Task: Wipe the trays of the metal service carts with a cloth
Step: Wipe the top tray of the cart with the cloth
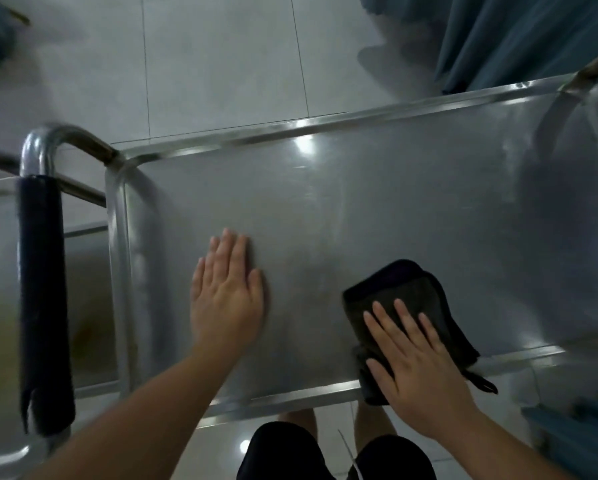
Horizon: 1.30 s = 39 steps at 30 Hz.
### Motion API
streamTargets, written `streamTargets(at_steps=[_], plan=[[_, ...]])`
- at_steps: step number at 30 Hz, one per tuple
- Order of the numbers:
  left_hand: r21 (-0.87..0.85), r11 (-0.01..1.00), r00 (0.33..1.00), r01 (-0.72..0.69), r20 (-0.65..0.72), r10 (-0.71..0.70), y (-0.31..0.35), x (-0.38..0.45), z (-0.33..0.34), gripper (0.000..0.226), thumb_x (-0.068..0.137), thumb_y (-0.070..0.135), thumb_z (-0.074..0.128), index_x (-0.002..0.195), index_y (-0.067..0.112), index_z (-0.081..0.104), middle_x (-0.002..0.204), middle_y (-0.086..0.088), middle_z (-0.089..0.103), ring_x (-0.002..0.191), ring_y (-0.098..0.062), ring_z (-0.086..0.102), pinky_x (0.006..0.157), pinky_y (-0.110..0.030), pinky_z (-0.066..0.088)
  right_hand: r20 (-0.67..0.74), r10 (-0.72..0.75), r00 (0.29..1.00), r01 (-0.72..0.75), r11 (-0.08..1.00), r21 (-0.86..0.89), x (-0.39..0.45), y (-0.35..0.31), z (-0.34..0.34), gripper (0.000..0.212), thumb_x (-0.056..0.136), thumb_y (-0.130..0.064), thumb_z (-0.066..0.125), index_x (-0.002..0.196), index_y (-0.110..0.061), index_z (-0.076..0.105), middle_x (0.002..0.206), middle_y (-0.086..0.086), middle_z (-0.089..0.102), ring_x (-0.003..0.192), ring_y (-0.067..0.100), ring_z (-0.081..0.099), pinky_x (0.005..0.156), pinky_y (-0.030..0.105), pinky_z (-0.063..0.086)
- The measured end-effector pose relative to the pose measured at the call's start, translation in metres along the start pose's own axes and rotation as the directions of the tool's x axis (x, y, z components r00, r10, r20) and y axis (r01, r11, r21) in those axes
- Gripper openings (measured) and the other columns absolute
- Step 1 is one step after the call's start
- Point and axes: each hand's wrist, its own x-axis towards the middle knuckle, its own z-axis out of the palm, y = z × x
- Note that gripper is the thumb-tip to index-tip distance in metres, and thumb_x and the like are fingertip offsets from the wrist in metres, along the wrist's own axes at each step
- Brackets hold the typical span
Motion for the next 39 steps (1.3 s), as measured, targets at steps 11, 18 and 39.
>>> streamTargets(at_steps=[11,18,39], plan=[[0.116,0.992,0.999,-0.039,0.000,0.039,-0.031,-0.005,0.034,0.067,0.106,0.044,0.028,0.169,0.024,0.020,0.177,0.001,0.011,0.164,-0.016,0.002,0.132,-0.043,0.007,-0.091,0.026,0.996,-0.024,1.000,0.019,0.195,0.002,-0.076,0.072,0.101,-0.059,0.024,0.168,-0.031,0.020,0.175,-0.008,0.015,0.162,0.021,0.008,0.130,0.048,0.007],[0.128,0.991,0.997,-0.046,-0.052,0.053,-0.033,-0.005,0.039,0.068,0.104,0.043,0.033,0.169,0.024,0.023,0.177,0.000,0.015,0.164,-0.018,0.006,0.132,-0.042,0.006,-0.137,0.267,0.954,-0.248,0.959,0.138,0.300,-0.001,-0.117,0.074,0.103,-0.061,0.017,0.169,-0.032,0.002,0.176,-0.009,-0.006,0.162,0.019,-0.005,0.130,0.046,-0.004],[0.101,0.993,0.998,-0.058,0.025,0.056,-0.033,-0.006,0.035,0.070,0.104,0.048,0.025,0.170,0.029,0.013,0.178,0.003,0.004,0.163,-0.014,-0.003,0.131,-0.038,-0.004,0.026,-0.111,0.994,0.111,0.994,0.002,-0.014,-0.034,0.016,0.128,0.078,-0.091,0.052,0.168,-0.012,0.009,0.177,0.008,0.001,0.163,0.029,0.002,0.127,0.051,0.010]])
